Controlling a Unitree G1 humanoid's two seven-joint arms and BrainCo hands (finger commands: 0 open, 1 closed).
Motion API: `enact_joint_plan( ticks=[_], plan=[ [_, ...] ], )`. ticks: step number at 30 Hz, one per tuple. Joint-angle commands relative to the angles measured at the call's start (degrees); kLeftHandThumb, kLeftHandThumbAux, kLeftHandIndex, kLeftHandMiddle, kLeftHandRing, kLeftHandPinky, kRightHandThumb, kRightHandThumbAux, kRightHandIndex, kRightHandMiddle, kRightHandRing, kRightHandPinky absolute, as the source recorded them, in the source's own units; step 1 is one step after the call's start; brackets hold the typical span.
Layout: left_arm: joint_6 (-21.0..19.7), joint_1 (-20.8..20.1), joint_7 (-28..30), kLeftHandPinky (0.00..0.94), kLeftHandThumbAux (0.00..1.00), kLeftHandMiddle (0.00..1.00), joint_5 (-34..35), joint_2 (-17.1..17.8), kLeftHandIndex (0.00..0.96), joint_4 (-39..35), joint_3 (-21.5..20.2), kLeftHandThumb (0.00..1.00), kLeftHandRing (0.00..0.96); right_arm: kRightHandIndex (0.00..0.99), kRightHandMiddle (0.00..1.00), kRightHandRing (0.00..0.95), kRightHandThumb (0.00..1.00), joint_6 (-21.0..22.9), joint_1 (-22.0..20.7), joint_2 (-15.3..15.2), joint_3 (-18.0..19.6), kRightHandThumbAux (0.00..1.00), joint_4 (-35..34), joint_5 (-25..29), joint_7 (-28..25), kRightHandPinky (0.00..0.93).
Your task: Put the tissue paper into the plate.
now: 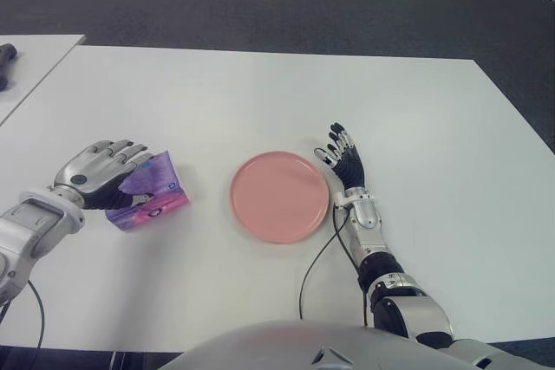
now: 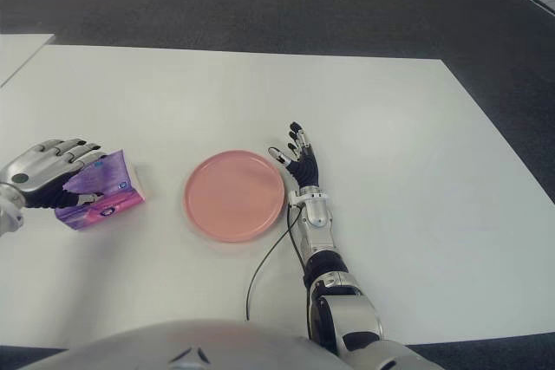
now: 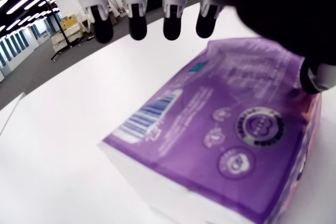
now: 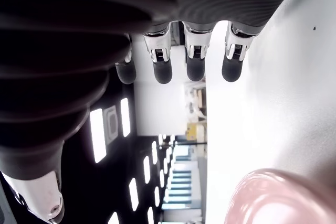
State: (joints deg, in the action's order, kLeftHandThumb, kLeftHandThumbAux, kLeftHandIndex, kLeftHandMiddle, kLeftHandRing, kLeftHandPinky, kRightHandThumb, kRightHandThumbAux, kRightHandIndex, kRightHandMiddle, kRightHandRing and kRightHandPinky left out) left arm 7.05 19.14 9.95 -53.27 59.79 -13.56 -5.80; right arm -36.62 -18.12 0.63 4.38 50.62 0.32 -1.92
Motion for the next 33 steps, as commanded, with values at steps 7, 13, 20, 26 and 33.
enact_joint_plan(
  ticks=[7,13,20,26,33],
  plan=[
    [0.0,2.4,1.9,0.0,0.255,0.0,2.1,-2.5,0.0,-5.4,-5.0,0.03,0.0,0.017,0.019,0.018,0.118,2.5,4.0,0.2,0.3,0.674,3.2,0.2,0.2,0.06],
    [0.3,2.9,2.0,0.0,0.257,0.0,2.7,-3.7,0.0,-6.1,-6.3,0.029,0.0,0.017,0.019,0.018,0.118,2.5,4.1,0.2,0.3,0.674,3.1,0.2,0.2,0.06],
    [1.0,3.5,1.3,0.0,0.264,0.0,2.9,-5.0,0.0,-6.3,-7.3,0.024,0.0,0.017,0.019,0.018,0.118,2.5,4.2,0.1,0.3,0.674,2.9,0.2,0.1,0.06],
    [1.6,3.5,1.8,0.0,0.262,0.0,3.3,-5.5,0.0,-6.4,-7.6,0.02,0.0,0.017,0.019,0.018,0.118,2.6,4.2,0.0,0.3,0.674,2.8,0.3,0.0,0.06],
    [2.3,3.1,1.3,0.0,0.261,0.0,3.1,-6.5,0.0,-5.7,-6.5,0.024,0.0,0.017,0.019,0.018,0.118,2.6,4.1,0.0,0.4,0.674,2.8,0.3,0.0,0.06]
  ],
)
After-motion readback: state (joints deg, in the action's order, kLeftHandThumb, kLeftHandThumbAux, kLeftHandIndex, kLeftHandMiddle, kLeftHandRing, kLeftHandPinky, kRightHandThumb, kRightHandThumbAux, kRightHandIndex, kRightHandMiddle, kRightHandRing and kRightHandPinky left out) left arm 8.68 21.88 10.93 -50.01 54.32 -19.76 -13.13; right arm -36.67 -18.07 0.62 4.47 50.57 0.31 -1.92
